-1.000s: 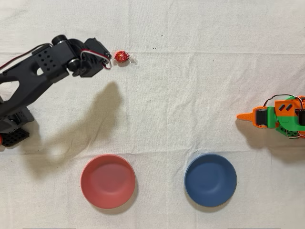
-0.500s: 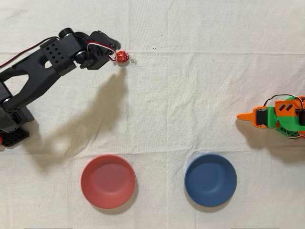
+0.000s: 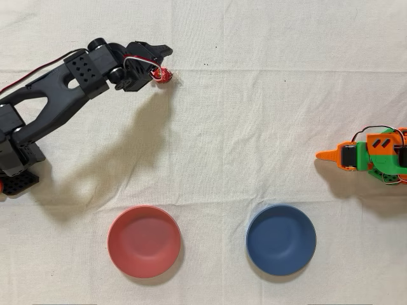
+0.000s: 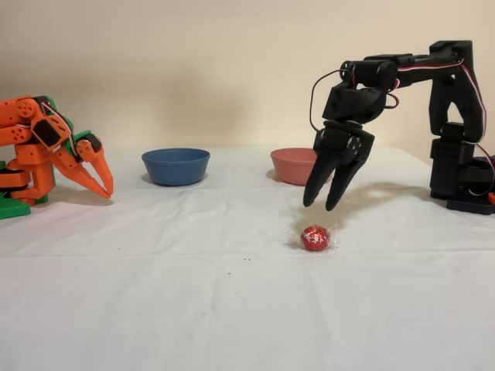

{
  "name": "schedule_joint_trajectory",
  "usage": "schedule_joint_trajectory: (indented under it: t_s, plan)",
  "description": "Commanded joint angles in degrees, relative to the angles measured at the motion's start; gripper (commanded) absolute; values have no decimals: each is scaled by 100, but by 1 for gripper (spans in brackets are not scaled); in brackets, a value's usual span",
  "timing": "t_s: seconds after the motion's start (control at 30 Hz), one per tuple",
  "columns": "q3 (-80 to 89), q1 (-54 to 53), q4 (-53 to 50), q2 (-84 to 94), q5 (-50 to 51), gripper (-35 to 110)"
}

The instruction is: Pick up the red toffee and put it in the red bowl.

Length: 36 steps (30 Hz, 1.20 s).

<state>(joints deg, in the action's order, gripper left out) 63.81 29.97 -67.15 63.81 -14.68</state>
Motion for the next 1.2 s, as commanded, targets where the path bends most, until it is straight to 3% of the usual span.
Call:
schedule_joint_trajectory:
  t_s: [0.0, 1.17]
  plan:
    - [-176, 105, 132, 123, -26, 32]
    - [1441, -123, 1380, 519, -272, 32]
